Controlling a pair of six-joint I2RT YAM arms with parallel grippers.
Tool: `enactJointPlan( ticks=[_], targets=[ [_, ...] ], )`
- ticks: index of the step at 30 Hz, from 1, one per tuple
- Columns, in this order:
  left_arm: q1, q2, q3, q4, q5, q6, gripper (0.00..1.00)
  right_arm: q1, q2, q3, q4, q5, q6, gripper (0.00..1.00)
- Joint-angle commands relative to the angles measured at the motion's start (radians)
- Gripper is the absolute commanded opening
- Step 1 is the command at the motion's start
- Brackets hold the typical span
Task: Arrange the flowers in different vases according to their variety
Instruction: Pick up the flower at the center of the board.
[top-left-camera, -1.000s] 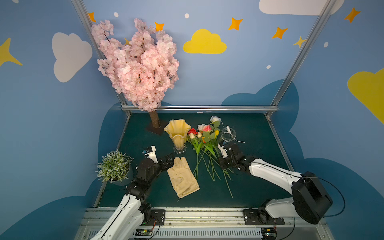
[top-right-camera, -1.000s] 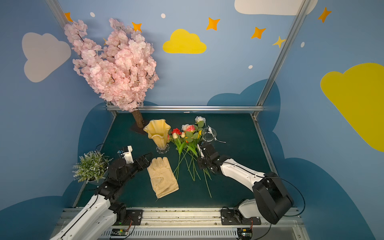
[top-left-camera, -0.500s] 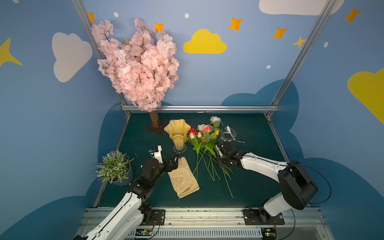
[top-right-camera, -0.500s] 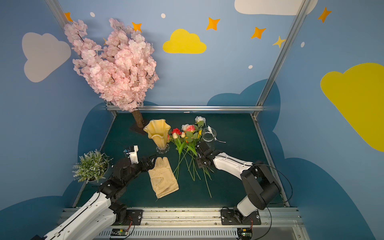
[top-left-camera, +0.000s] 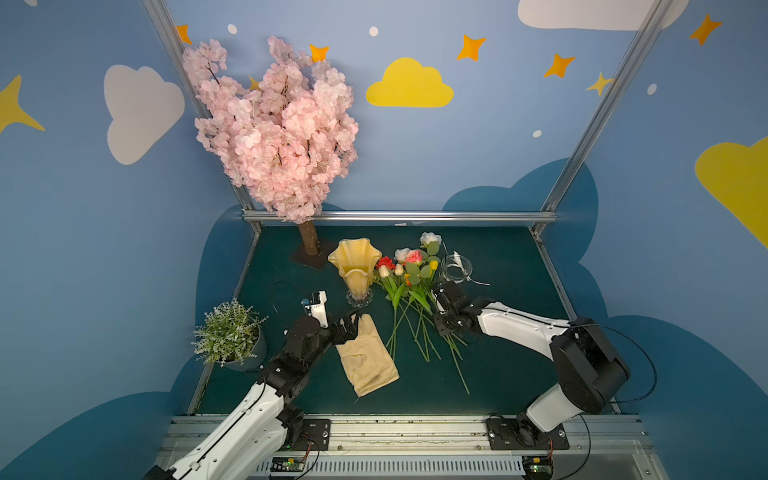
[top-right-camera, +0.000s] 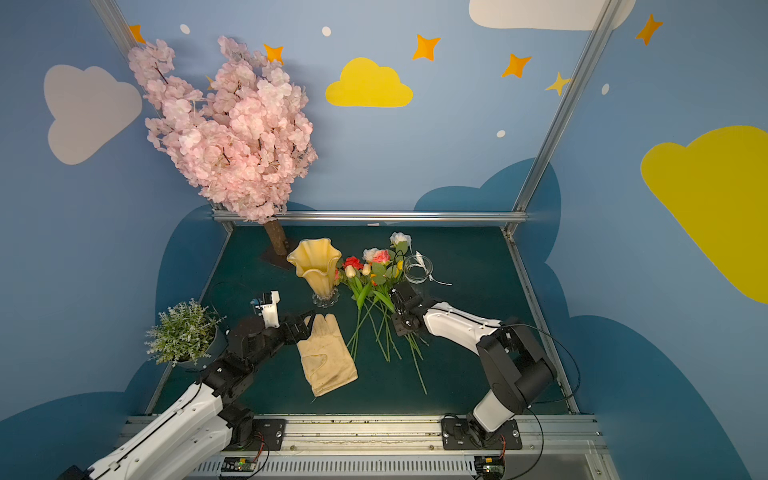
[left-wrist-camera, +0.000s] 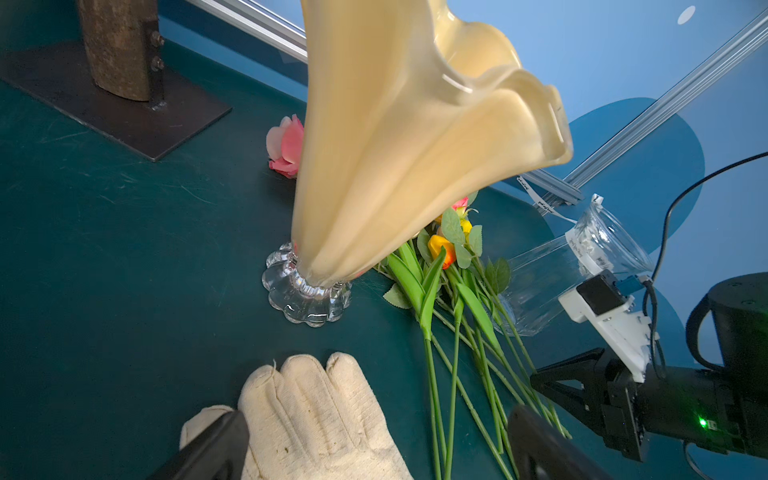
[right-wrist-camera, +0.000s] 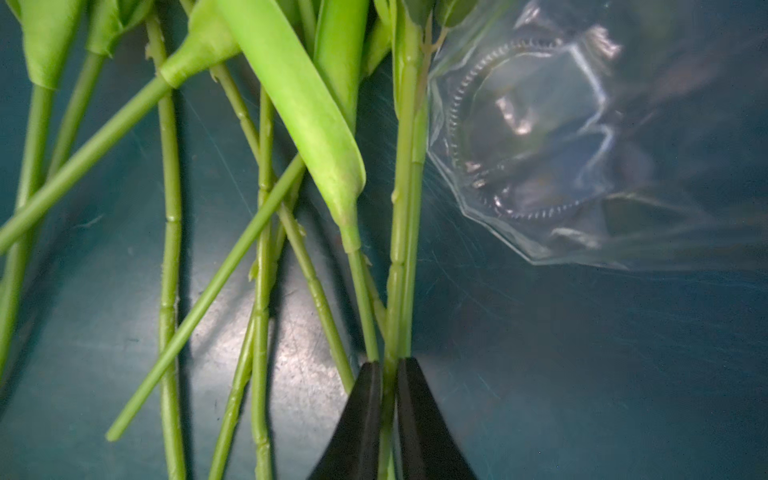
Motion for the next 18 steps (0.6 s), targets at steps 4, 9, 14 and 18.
enactJointPlan(
  ticks=[4, 9, 14, 18],
  targets=[
    [-0.004, 0.004, 0.025, 0.023, -0.015, 0.024, 1.0, 0.005, 0.01, 0.025, -0.025, -0.006, -0.006, 0.02],
    [-0.008, 0.002, 0.025, 0.024, -0.02, 0.031, 1.0, 0.005, -0.067, -0.015, 0.002, 0.01, -0.002, 0.0],
    [-0.009, 0.006, 0.023, 0.036, -0.022, 0.042, 1.0, 0.003, -0.238, -0.1, 0.076, -0.03, -0.004, 0.0],
    [-0.01, 0.002, 0.024, 0.036, -0.022, 0.05, 1.0, 0.002, -0.409, -0.162, 0.129, -0.065, 0.019, 0.0]
  ],
)
